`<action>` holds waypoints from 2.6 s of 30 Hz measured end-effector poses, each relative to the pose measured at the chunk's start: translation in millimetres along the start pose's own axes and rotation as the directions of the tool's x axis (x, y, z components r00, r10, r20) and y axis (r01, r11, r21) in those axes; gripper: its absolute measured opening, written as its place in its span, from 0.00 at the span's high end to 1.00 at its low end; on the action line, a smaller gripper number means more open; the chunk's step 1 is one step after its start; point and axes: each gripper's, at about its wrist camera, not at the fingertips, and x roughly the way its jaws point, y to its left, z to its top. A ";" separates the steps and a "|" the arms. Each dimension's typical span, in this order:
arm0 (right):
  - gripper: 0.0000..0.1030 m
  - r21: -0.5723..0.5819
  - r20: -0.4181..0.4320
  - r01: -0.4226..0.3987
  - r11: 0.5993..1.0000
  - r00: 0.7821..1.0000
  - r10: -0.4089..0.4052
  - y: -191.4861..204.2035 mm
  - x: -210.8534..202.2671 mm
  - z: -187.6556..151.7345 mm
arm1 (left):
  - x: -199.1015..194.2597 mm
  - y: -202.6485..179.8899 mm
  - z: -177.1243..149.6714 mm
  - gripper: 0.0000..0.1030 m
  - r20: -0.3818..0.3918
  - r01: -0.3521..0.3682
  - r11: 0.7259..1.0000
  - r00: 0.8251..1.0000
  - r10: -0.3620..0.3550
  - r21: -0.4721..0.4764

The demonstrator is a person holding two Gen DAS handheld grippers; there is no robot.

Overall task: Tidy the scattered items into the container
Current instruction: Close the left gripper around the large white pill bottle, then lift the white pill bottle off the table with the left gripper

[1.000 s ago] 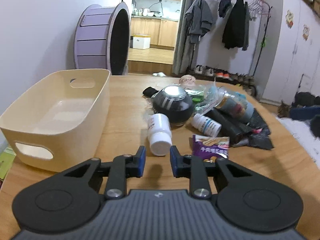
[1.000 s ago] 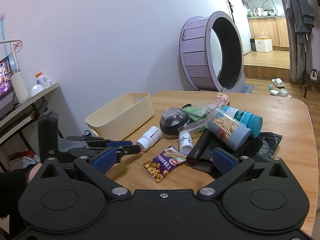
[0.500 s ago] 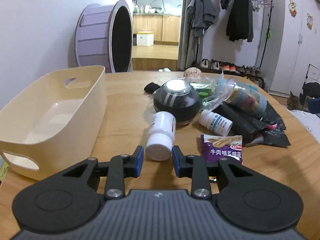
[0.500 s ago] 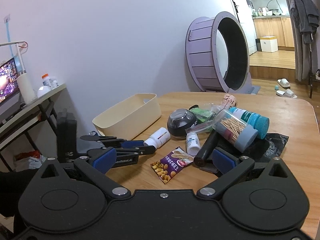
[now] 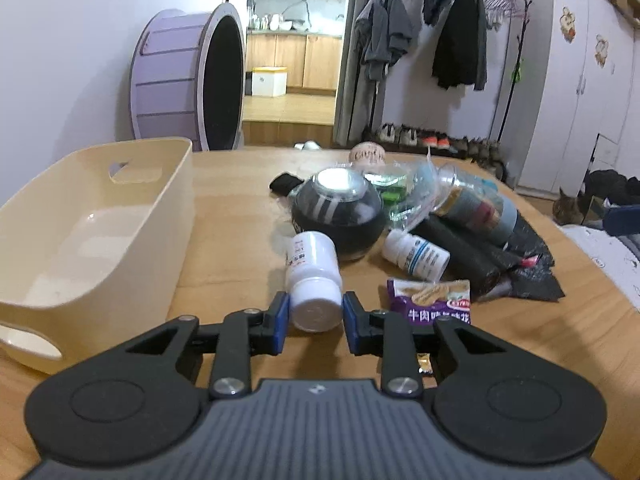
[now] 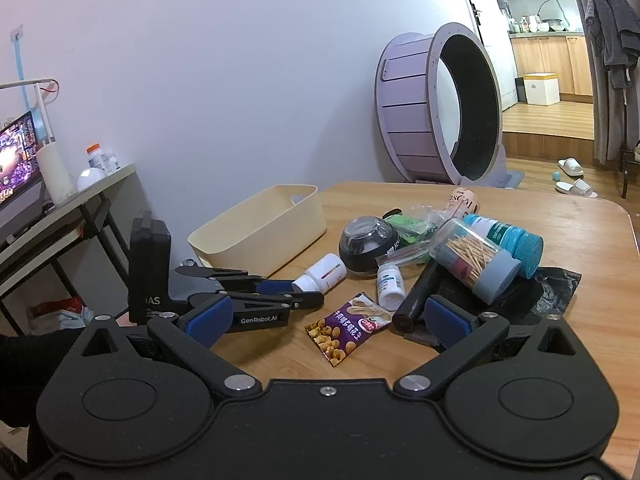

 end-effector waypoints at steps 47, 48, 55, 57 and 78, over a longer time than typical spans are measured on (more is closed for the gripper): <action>0.00 0.016 0.029 -0.022 1.000 0.999 0.022 -2.2 -5.3 3.8 | -7.0 -12.5 46.8 0.66 -0.070 0.042 0.988 0.997 -0.032 0.148; 0.00 0.015 0.033 -0.023 1.000 0.999 0.023 -2.0 -5.8 4.0 | -6.5 -10.9 45.5 0.64 -0.061 0.043 0.990 0.998 -0.035 0.132; 0.00 0.021 0.037 -0.018 1.000 0.999 0.018 -3.7 -5.7 4.9 | -2.8 -9.6 43.7 0.69 -0.017 0.042 0.993 0.999 -0.041 0.107; 0.00 0.021 0.036 -0.018 1.000 0.999 0.017 -4.2 -4.5 4.8 | -8.9 -8.1 44.4 0.75 0.006 0.050 0.993 0.999 -0.051 0.111; 0.00 0.016 0.033 -0.031 0.999 0.999 0.031 0.7 0.0 5.8 | -13.6 -11.0 38.1 0.57 -0.001 0.084 0.988 0.996 -0.085 0.133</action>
